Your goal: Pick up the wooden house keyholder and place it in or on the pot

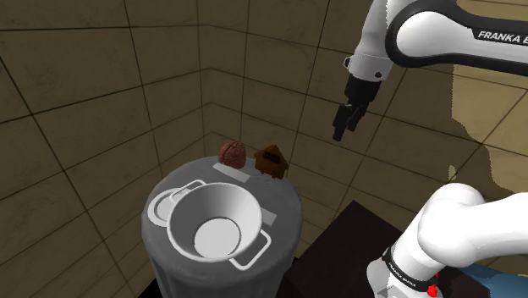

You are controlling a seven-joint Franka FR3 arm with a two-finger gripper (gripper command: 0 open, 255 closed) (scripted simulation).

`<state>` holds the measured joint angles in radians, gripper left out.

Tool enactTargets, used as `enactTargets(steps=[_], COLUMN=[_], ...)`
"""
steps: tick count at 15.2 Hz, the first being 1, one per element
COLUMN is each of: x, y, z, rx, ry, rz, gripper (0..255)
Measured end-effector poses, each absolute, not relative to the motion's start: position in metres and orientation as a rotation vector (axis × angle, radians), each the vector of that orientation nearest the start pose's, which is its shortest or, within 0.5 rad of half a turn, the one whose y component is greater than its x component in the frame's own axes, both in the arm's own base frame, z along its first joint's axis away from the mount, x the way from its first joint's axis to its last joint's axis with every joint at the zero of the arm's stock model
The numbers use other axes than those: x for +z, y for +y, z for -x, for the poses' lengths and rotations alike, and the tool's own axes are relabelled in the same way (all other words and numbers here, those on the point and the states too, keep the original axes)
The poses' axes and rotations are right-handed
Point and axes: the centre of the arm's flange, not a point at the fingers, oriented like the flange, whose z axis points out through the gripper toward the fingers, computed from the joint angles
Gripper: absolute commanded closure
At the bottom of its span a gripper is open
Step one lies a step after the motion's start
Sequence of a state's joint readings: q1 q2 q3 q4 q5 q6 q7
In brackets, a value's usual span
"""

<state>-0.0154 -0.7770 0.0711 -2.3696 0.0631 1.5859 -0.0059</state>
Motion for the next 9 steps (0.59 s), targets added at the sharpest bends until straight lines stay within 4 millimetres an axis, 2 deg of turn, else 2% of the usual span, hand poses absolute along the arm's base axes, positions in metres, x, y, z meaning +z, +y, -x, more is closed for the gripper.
enactTargets(steps=[3, 9], x=[0.572, 0.532], y=[0.022, -0.01], z=[-0.319, -0.375], rx=[0.012, 0.002], ry=[-0.078, -0.156], rz=[3.126, 3.114], gripper=[0, 0])
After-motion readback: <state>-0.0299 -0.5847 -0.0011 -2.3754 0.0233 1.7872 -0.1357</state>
